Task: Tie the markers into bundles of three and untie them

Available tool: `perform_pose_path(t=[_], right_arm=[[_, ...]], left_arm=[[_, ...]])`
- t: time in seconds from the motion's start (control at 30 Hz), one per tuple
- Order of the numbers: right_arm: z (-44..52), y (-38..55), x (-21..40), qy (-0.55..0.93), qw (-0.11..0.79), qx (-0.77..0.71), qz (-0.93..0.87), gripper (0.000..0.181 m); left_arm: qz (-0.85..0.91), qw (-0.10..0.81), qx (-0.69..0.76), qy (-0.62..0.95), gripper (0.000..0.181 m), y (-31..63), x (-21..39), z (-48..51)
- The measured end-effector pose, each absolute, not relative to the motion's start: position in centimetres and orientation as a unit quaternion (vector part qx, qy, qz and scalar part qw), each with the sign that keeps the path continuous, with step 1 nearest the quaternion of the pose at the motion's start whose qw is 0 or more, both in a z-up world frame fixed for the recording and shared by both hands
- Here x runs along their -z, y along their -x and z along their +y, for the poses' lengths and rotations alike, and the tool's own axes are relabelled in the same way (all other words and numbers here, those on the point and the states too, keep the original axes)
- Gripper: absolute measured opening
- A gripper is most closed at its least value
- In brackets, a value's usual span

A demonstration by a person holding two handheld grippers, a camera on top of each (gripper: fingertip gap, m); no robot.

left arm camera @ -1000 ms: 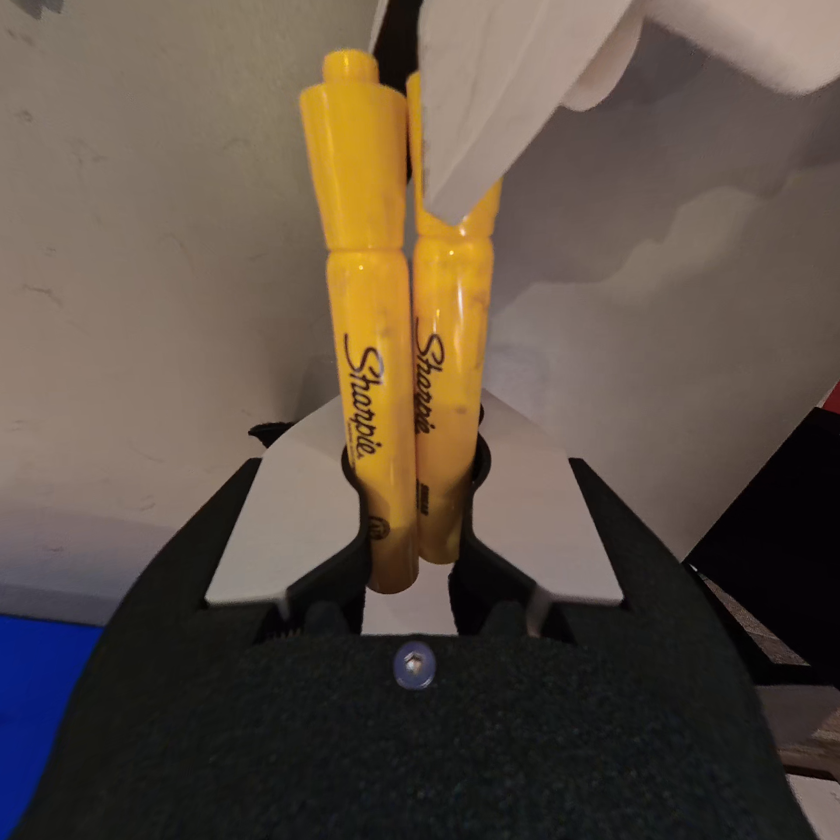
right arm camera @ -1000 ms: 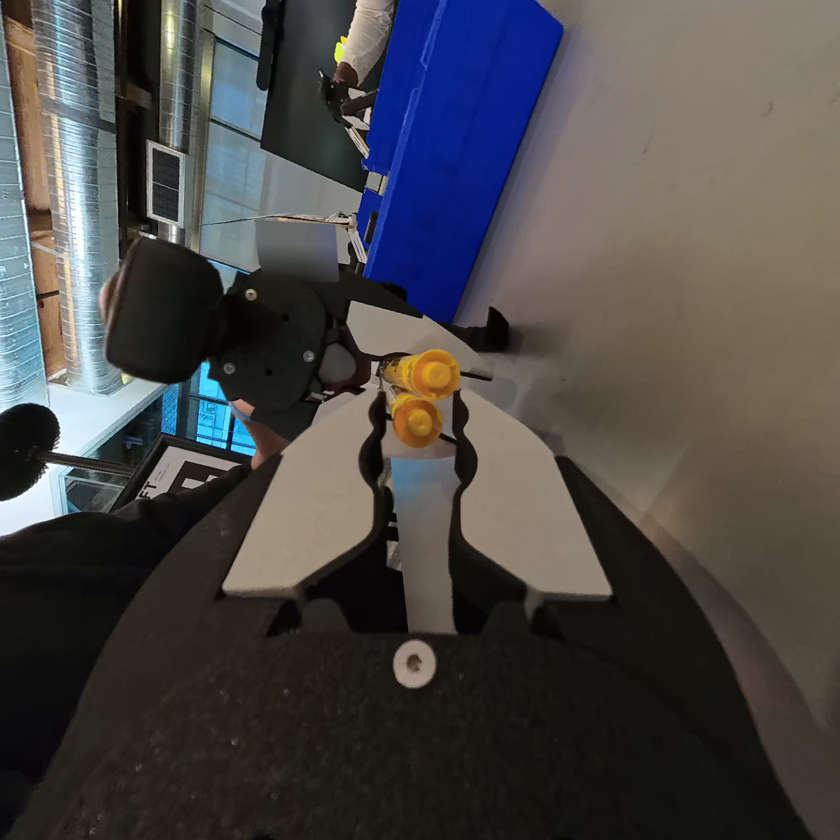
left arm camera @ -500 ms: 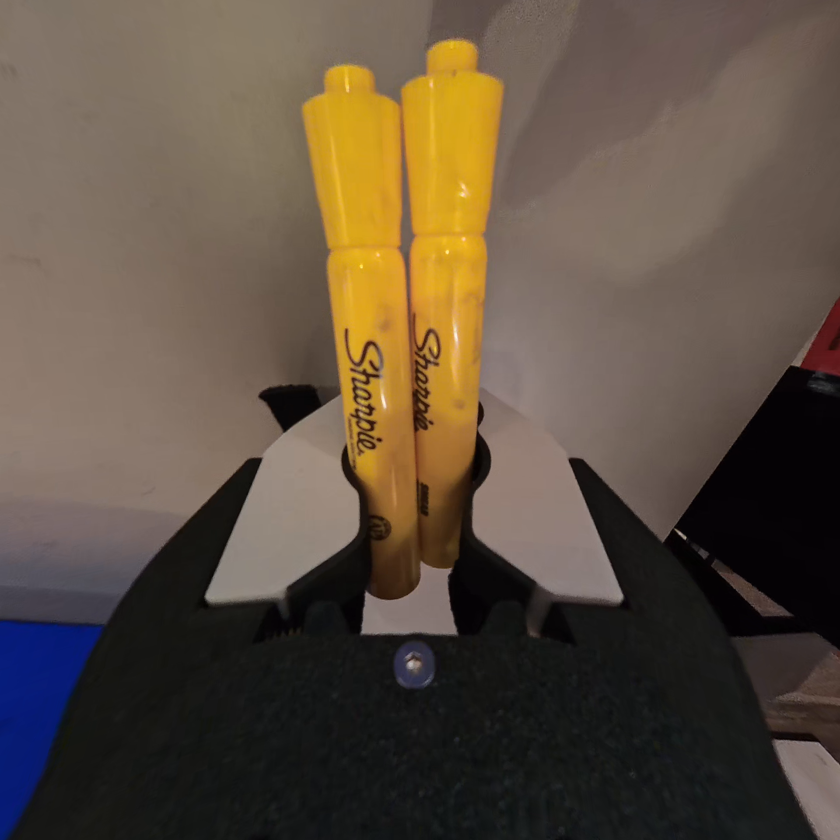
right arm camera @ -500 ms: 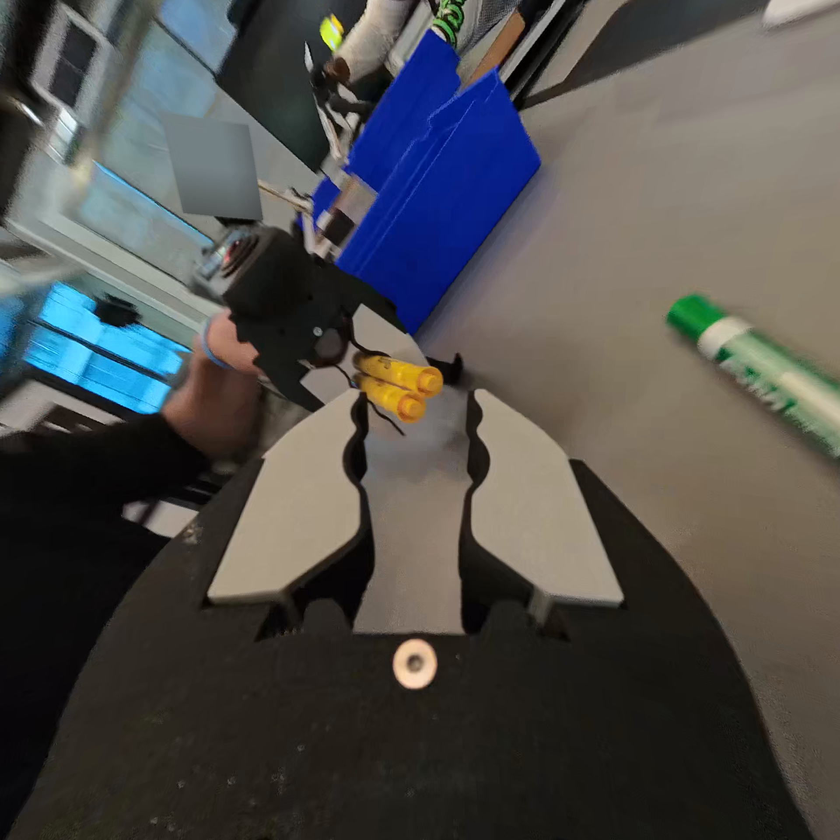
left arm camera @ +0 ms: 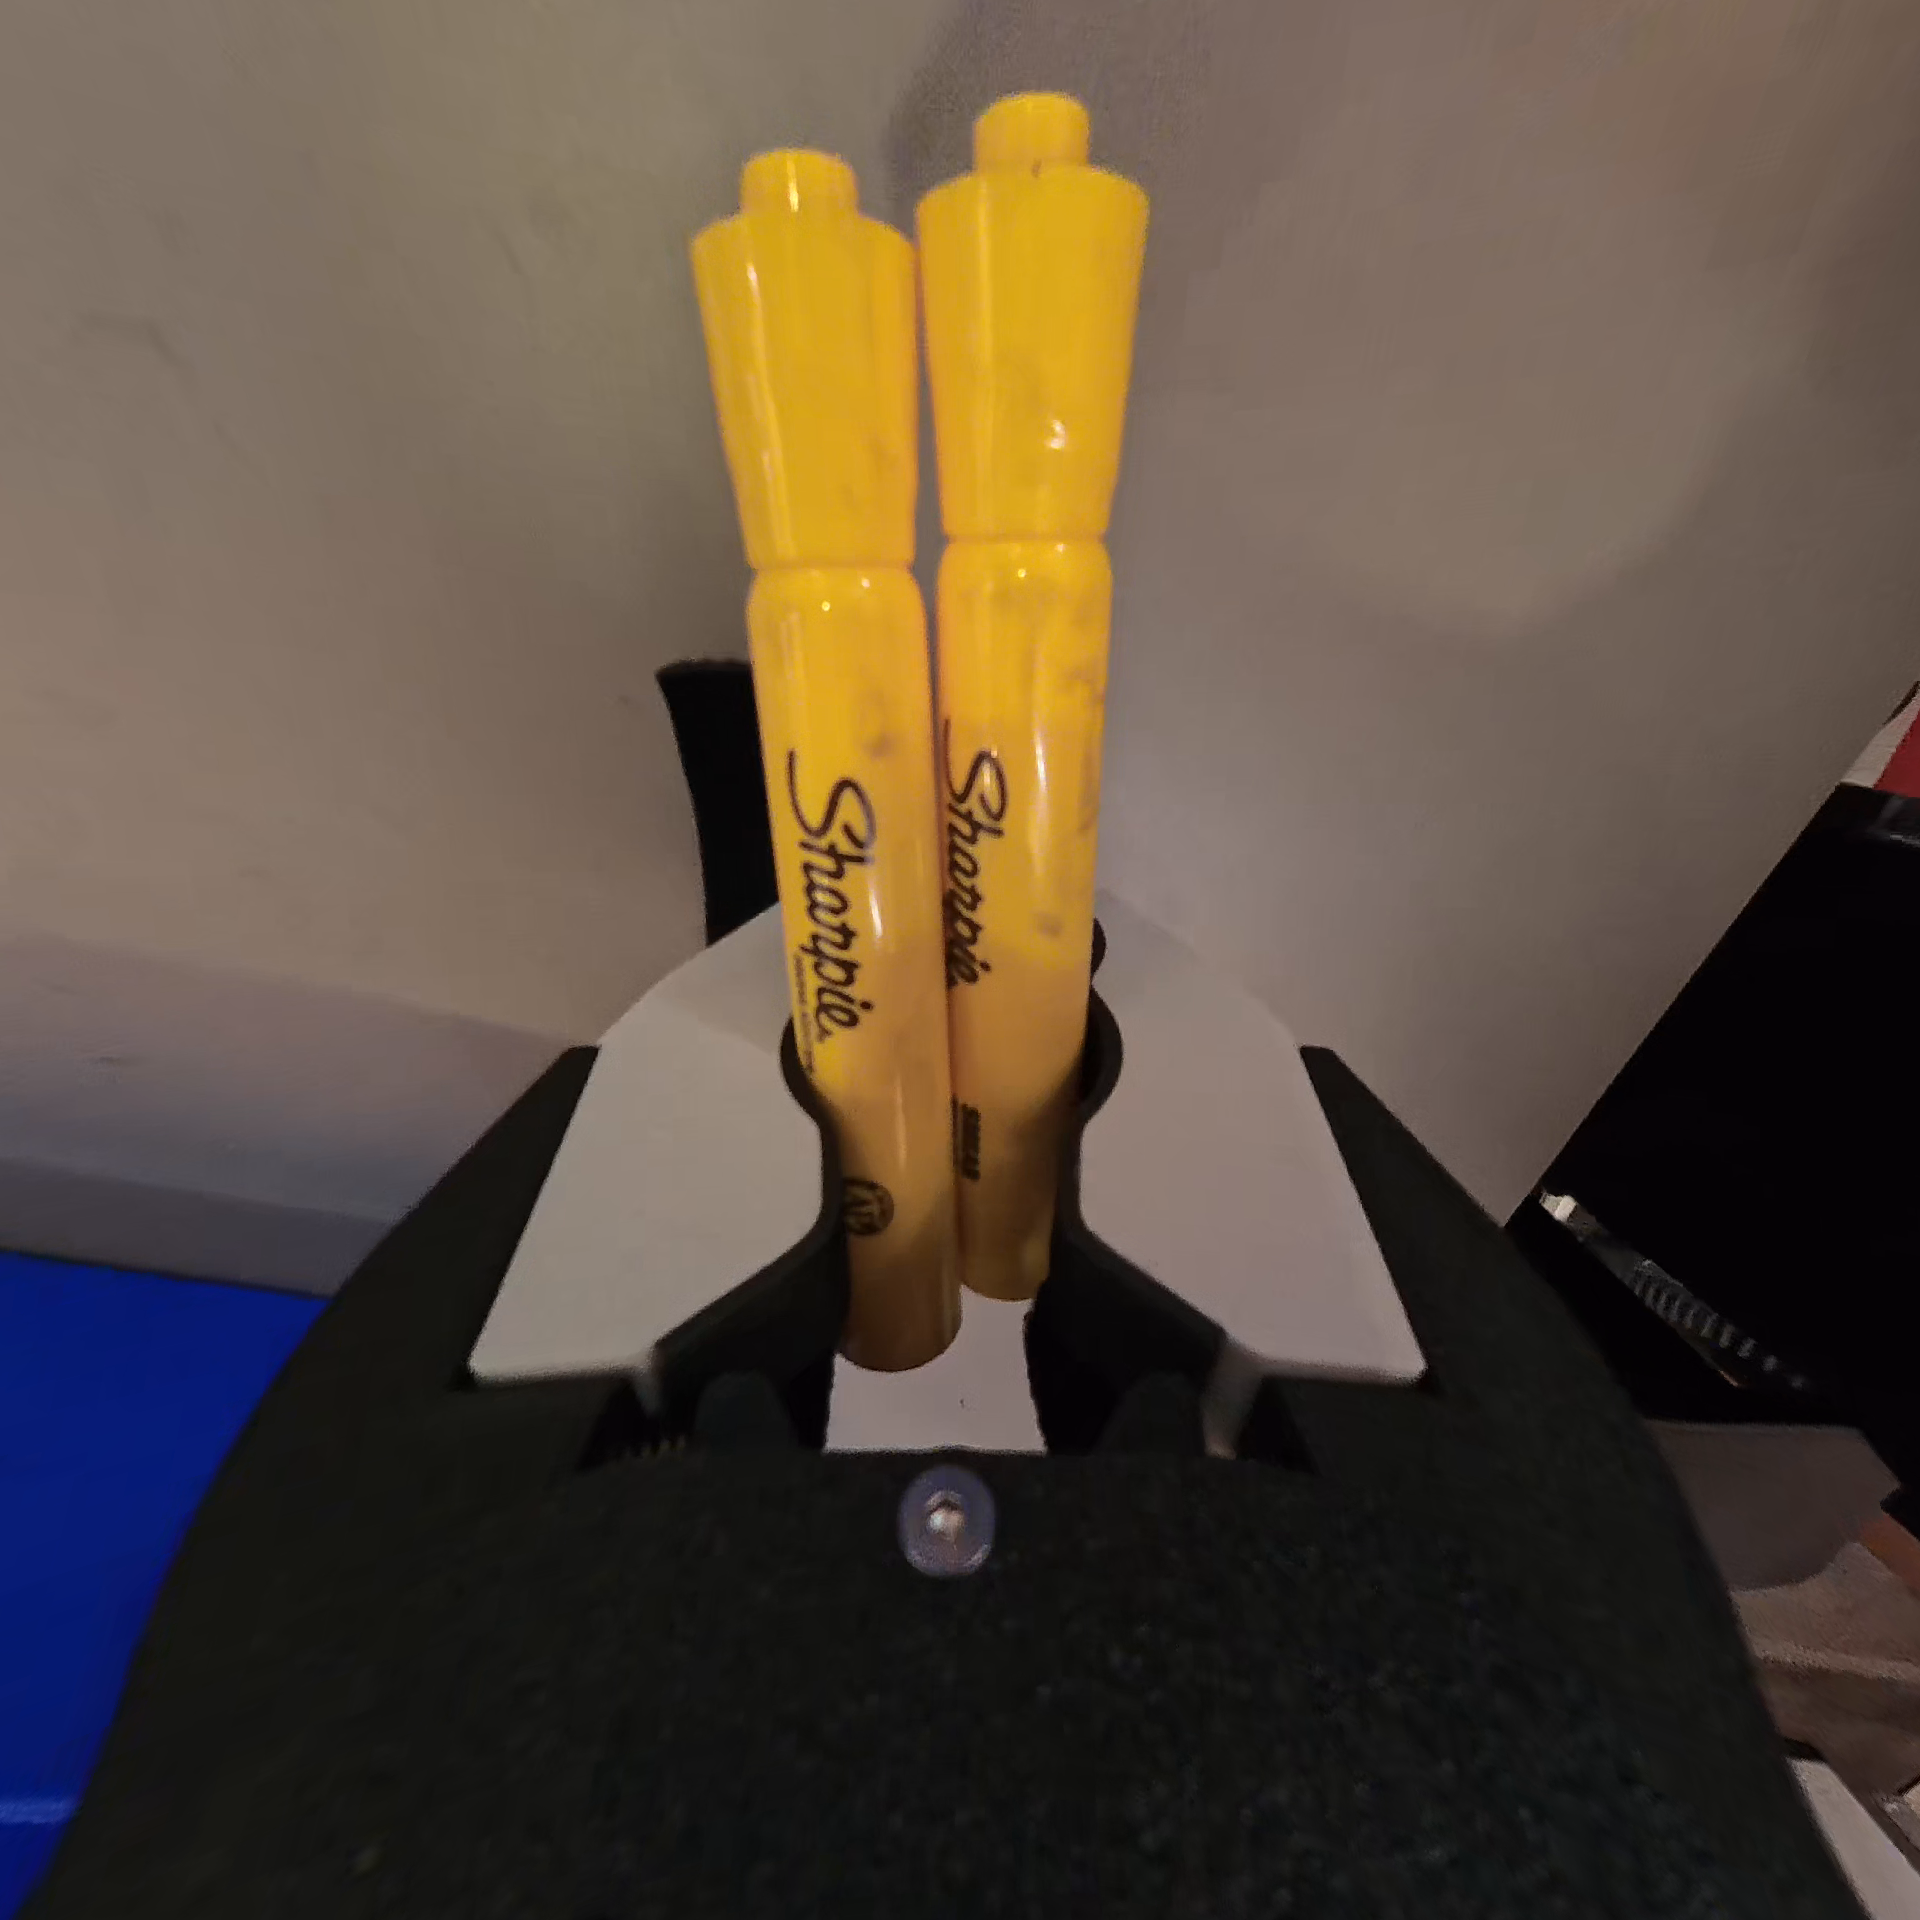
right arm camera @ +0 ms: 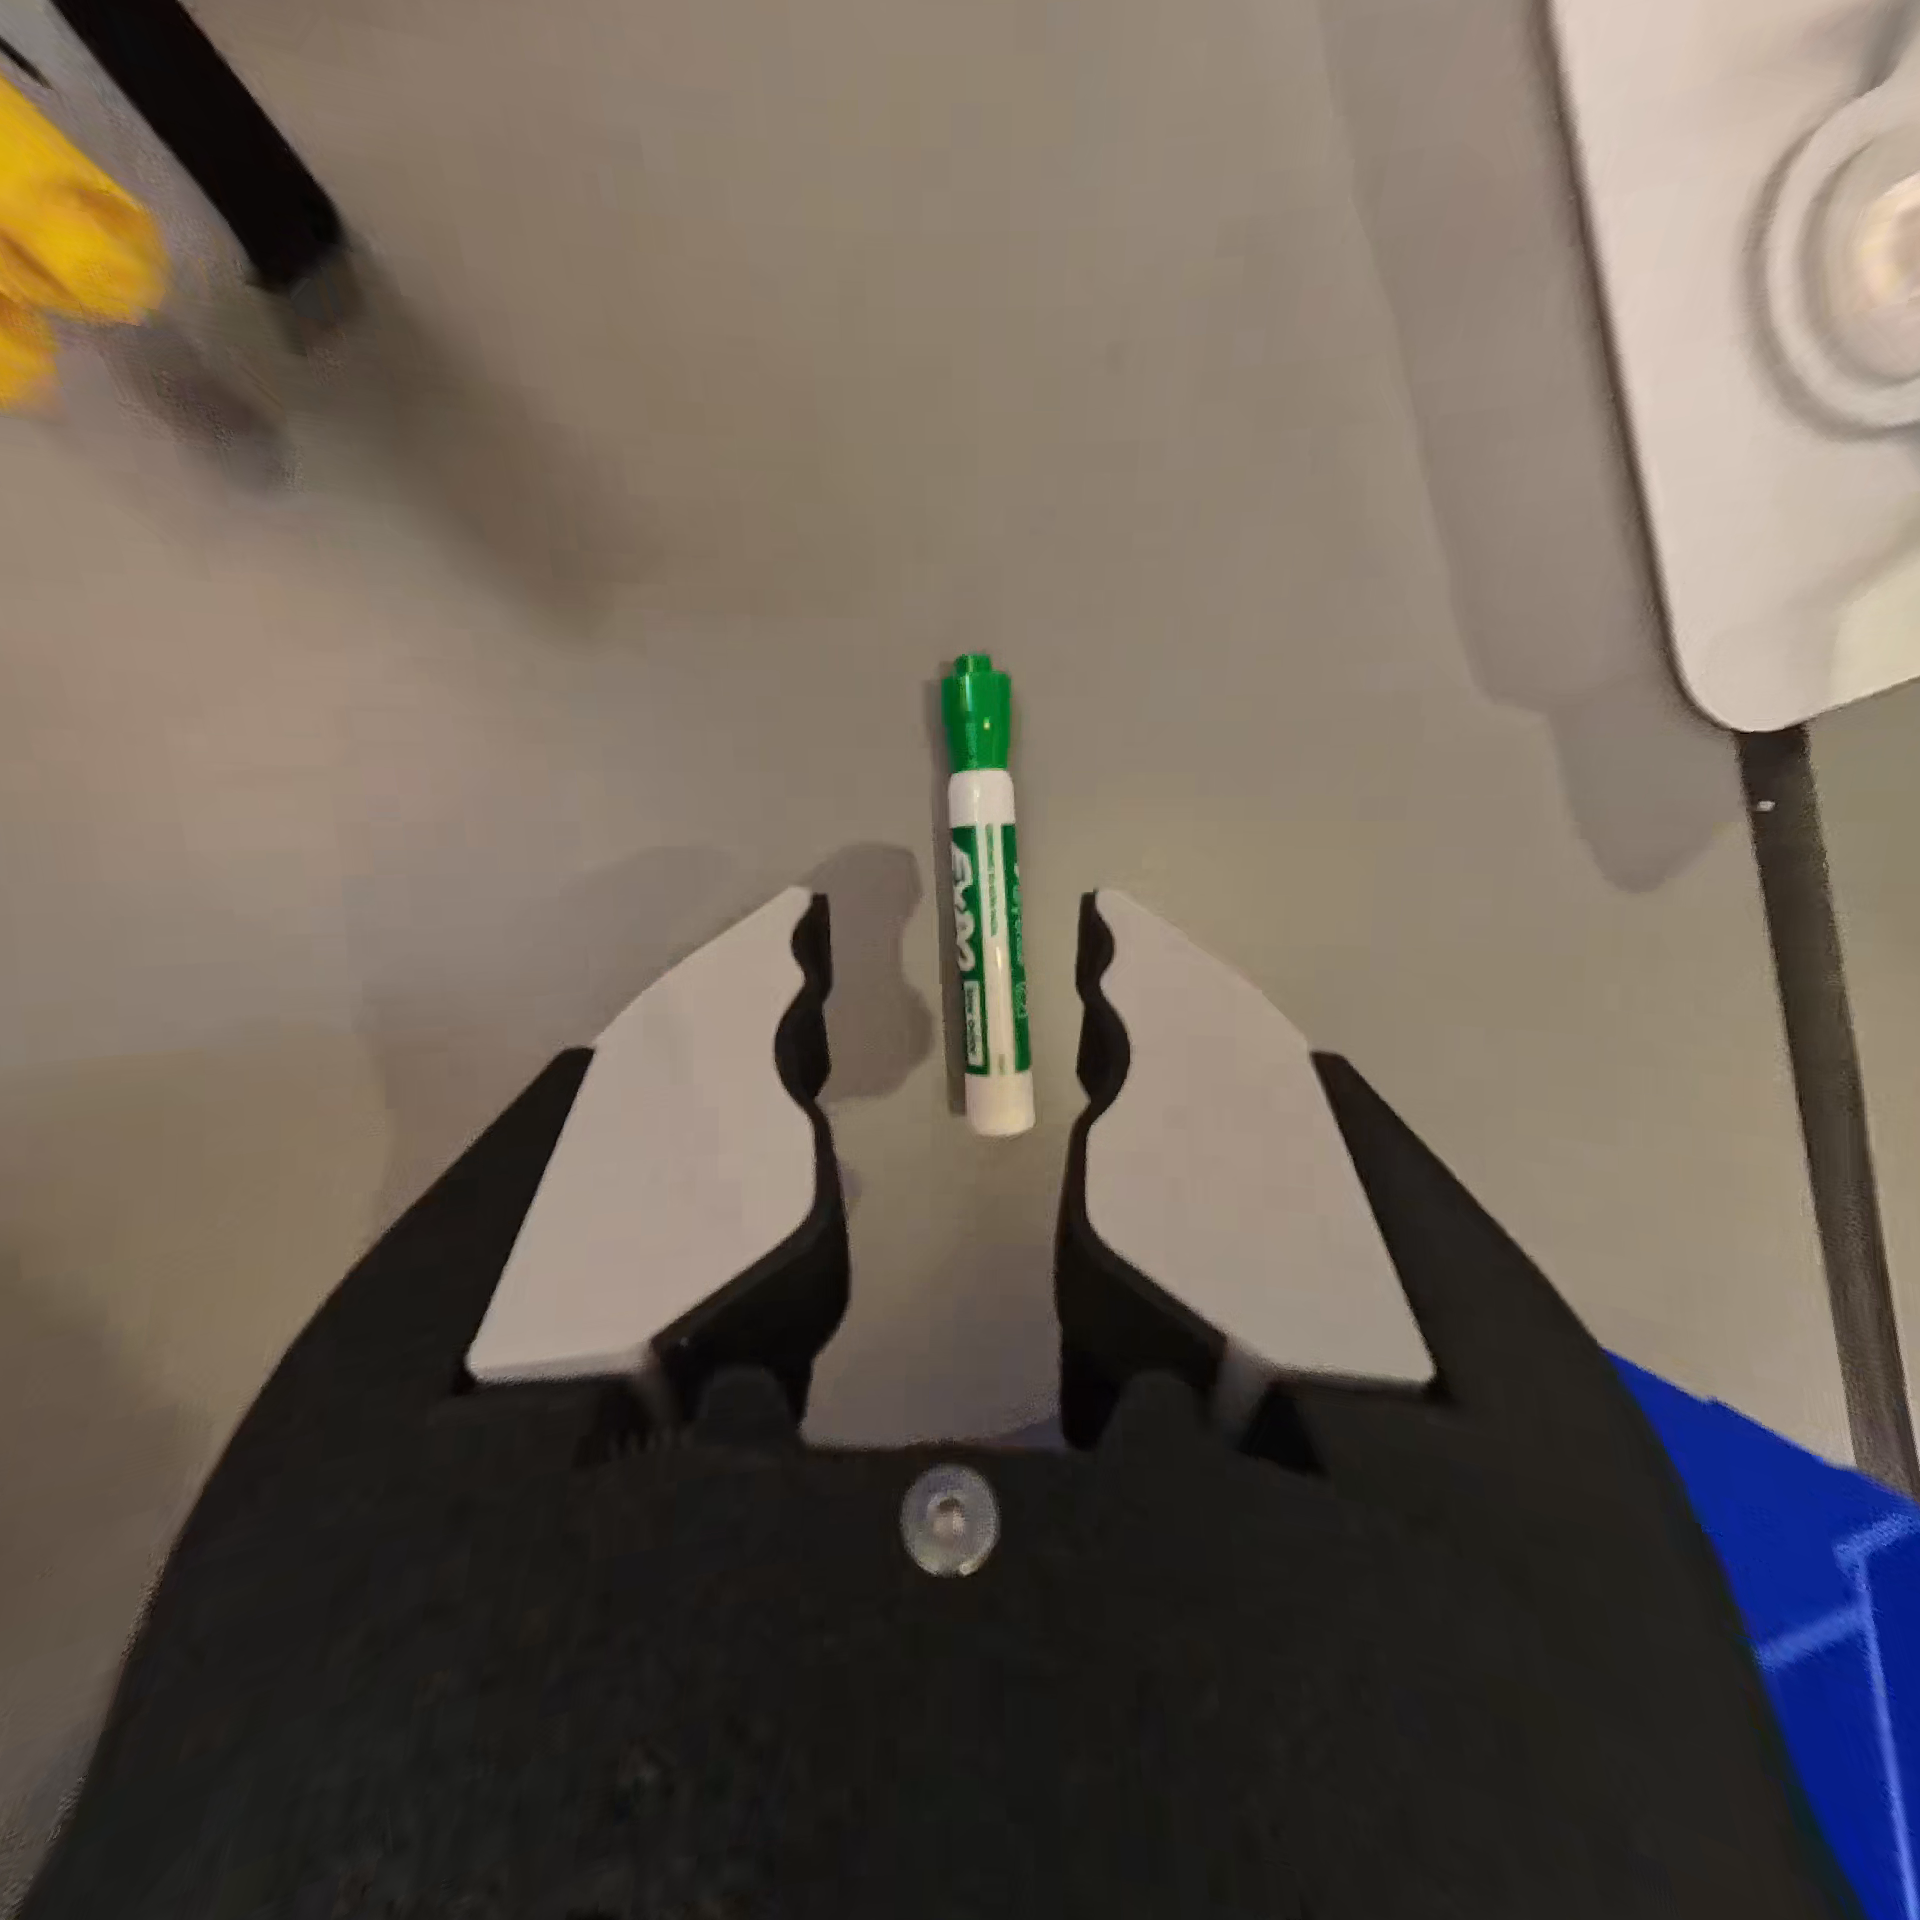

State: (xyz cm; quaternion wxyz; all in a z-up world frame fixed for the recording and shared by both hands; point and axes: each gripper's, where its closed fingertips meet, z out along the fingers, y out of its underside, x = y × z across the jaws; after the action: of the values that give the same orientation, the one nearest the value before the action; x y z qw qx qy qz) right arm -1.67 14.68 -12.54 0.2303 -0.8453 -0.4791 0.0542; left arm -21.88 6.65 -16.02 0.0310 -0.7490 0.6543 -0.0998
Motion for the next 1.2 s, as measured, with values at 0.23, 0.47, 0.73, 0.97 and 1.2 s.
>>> perform_pose_path(t=[0.23, 0.47, 0.73, 0.97, 1.2], right_arm=[[16.4, 2.5, 17.1, 0.856, 0.139, -0.048, -0.496, 0.041], [17.2, 3.9, 17.6, 0.844, 0.089, -0.090, -0.521, 0.039], [17.8, 4.4, 19.2, 0.831, -0.021, -0.025, -0.555, 0.035], [18.3, 5.3, 17.8, 0.823, 0.003, -0.043, -0.567, 0.019], [19.4, 9.3, 7.3, 0.792, 0.326, -0.240, -0.457, 0.018]], left_arm=[[0.647, 0.027, 0.092, 0.756, 0.043, 24.2, 15.9, 6.7], [0.639, 0.024, 0.091, 0.763, 0.043, 25.6, 15.8, 6.7], [0.635, 0.022, 0.091, 0.767, 0.043, 25.7, 16.3, 6.3], [0.636, 0.020, 0.095, 0.765, 0.042, 25.4, 16.6, 6.1], [0.639, 0.025, 0.095, 0.763, 0.042, 25.0, 16.5, 6.3]])
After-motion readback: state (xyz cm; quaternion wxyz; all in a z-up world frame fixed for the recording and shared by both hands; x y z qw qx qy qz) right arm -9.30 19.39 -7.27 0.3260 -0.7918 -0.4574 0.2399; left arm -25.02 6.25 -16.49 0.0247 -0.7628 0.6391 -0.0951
